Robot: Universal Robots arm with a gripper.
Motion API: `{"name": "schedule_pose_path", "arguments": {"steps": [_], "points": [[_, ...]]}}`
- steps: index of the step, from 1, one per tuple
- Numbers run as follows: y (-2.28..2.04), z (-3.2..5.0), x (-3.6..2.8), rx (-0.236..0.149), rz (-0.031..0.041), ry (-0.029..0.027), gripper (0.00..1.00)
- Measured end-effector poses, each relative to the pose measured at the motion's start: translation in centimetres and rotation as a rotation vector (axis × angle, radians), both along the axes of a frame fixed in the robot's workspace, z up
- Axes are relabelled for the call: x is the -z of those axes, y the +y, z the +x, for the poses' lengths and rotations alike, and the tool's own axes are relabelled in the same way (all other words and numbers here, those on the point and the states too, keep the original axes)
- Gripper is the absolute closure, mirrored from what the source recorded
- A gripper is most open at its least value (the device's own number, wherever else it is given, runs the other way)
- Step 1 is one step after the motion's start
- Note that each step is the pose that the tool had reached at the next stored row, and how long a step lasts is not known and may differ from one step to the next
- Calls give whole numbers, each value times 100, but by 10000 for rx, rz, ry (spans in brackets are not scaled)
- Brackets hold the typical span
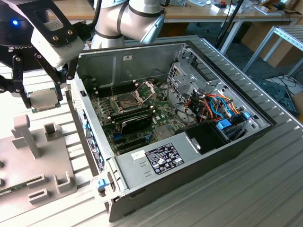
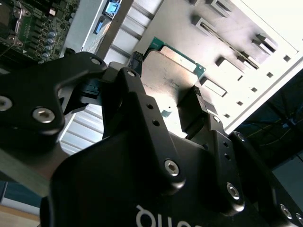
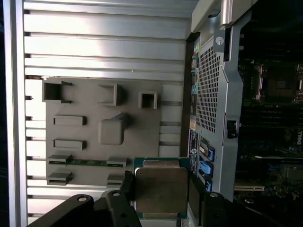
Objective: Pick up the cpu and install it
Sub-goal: 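Pick up the cpu and move it towards the insertion slot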
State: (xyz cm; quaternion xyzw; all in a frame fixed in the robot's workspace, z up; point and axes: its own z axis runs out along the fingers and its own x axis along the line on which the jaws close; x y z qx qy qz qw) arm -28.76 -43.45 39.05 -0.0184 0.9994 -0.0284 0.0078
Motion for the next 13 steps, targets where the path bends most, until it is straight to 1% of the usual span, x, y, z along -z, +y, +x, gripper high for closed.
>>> {"name": "schedule_pose_path", "arguments": {"steps": [2, 7, 13], "points": [[0, 16, 1, 2, 0, -1, 45], [0, 108, 0, 1, 0, 0, 45], [0, 190, 0, 2, 0, 0, 45]]}}
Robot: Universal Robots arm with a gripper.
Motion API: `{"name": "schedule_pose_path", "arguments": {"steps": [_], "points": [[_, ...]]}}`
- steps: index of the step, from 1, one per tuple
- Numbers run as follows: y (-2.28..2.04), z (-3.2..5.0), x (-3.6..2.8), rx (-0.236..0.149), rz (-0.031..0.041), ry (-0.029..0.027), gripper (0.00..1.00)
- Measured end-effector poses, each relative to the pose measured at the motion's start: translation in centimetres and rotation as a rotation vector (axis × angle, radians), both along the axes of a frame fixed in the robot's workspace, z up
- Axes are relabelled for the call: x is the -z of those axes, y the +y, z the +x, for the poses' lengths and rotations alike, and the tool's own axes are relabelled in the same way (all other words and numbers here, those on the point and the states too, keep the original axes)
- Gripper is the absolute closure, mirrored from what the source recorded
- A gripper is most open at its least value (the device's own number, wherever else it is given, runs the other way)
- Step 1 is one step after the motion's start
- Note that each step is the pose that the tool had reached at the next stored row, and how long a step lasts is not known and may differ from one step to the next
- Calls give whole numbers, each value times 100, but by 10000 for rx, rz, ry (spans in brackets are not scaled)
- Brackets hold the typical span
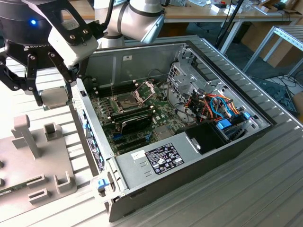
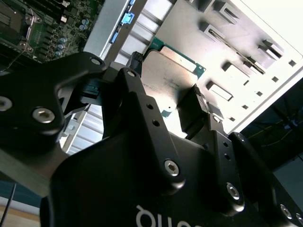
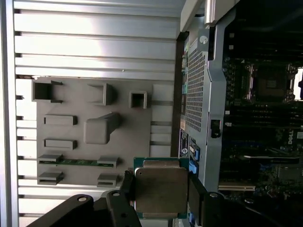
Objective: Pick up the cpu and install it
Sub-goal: 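Pick up the cpu and move it towards the insertion slot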
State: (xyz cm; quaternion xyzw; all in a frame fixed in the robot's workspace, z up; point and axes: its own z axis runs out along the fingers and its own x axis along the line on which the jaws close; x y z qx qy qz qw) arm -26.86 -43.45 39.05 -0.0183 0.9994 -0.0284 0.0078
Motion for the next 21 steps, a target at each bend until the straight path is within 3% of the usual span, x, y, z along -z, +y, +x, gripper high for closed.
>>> {"name": "schedule_pose_path", "arguments": {"steps": [14, 21], "points": [[0, 195, 0, -1, -1, 1, 45], [0, 207, 0, 0, -1, 0, 45]]}}
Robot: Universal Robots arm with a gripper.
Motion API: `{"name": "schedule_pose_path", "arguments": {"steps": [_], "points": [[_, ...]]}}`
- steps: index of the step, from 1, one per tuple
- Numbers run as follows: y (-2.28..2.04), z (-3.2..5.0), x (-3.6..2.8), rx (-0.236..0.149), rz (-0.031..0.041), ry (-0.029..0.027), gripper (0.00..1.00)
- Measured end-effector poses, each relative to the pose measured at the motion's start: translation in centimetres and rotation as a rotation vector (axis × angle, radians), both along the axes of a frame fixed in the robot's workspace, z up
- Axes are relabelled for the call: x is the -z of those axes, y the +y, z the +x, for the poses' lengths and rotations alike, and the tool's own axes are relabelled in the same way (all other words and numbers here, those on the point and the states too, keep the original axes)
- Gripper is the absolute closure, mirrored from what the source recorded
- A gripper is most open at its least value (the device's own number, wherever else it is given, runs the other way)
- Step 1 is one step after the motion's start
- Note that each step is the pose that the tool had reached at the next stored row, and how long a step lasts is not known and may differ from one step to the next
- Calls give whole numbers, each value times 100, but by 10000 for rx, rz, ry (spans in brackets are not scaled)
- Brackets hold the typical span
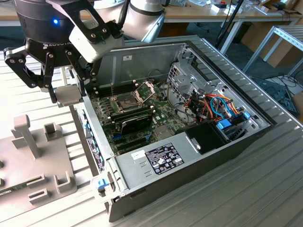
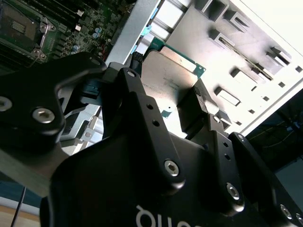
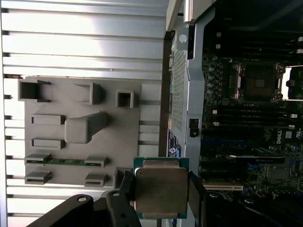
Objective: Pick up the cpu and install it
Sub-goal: 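Pick up the cpu and move it towards the insertion slot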
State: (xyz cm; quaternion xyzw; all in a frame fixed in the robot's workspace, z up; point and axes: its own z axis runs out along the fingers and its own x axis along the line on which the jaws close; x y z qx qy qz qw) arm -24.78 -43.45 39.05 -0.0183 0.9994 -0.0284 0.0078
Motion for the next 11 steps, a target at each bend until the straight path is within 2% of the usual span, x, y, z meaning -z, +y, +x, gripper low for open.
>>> {"name": "schedule_pose_path", "arguments": {"steps": [6, 11], "points": [[0, 1, 0, 0, 0, 0, 45], [0, 43, 0, 0, 1, 0, 45]]}}
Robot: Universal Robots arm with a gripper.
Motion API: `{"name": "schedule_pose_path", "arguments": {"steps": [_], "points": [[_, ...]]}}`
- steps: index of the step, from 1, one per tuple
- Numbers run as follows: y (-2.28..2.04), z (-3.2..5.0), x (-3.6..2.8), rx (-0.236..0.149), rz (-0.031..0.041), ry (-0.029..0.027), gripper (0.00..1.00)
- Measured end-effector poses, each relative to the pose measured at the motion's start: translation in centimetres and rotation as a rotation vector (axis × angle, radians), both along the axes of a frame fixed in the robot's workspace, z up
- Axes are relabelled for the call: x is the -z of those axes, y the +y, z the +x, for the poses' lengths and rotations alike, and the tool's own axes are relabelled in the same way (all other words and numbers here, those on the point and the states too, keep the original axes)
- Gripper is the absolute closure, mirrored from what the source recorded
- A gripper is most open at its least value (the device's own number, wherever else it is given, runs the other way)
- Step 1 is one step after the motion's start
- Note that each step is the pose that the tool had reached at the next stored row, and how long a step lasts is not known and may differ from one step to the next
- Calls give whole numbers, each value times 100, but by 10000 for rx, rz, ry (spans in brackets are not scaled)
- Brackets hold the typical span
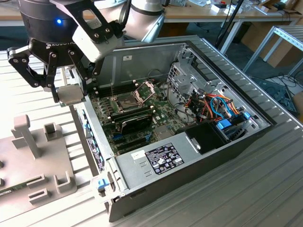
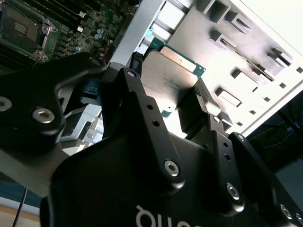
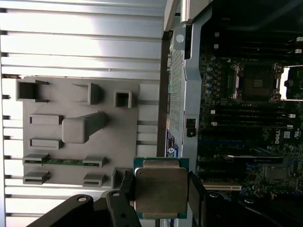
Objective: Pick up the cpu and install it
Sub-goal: 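Pick up the cpu and move it towards the insertion slot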
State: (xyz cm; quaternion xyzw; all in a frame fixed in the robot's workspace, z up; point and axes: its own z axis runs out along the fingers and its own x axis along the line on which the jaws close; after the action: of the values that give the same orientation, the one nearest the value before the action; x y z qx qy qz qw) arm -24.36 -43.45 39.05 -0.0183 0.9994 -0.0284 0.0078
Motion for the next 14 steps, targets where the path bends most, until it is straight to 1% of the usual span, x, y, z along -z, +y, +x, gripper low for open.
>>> {"name": "schedule_pose_path", "arguments": {"steps": [14], "points": [[0, 145, 0, 0, 0, 0, 45]]}}
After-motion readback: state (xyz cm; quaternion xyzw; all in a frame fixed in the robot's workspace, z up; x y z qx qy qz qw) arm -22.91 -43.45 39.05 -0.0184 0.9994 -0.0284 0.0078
